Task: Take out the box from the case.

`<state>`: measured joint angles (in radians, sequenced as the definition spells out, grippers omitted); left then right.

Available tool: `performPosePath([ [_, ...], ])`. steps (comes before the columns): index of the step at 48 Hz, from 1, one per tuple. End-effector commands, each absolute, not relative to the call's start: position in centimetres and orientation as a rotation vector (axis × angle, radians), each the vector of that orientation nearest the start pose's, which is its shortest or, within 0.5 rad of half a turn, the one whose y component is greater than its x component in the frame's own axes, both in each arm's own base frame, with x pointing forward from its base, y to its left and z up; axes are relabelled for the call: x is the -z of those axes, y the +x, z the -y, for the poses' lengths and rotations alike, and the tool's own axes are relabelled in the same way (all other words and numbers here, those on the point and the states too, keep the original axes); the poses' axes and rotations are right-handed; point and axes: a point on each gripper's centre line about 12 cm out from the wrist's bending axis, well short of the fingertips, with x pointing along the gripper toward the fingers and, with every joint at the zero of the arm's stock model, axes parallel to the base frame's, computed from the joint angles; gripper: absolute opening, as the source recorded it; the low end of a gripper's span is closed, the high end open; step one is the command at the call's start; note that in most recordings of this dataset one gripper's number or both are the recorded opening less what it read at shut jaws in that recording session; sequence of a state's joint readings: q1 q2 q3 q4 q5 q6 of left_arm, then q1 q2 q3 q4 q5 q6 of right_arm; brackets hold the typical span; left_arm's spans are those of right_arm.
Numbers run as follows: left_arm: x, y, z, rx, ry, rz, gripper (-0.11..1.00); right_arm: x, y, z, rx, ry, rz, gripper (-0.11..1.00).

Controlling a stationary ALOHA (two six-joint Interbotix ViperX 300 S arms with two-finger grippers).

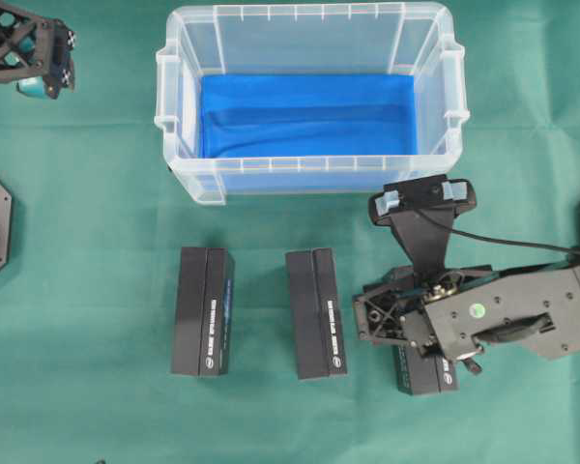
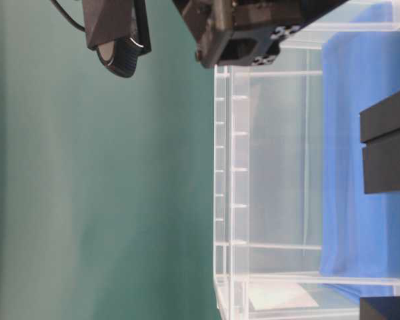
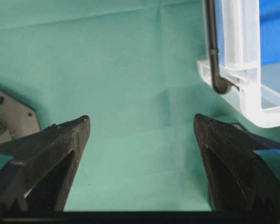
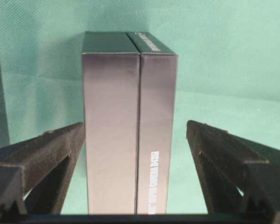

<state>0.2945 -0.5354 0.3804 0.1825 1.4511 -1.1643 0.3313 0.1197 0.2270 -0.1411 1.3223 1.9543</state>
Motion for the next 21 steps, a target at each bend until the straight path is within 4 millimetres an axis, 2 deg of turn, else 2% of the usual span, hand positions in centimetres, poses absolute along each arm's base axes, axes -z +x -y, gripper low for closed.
performPosePath([
  [1,-35.6,21.0,-8.6,-1.095,-1.025,-0.903,0.9,-21.9,35.3,-10.4,1.277,1.117,-1.088,0.9],
  [7,-35.6,21.0,-8.6,-1.093,-1.026,-0.9,0.9,-22.5,35.2,-10.4,1.264,1.129,-1.08,0.9],
  [21,-35.6,21.0,-8.6,-1.094,-1.027,-0.9,0.9,-26.2,35.2,-10.2,1.23,1.171,-1.049,0.89],
])
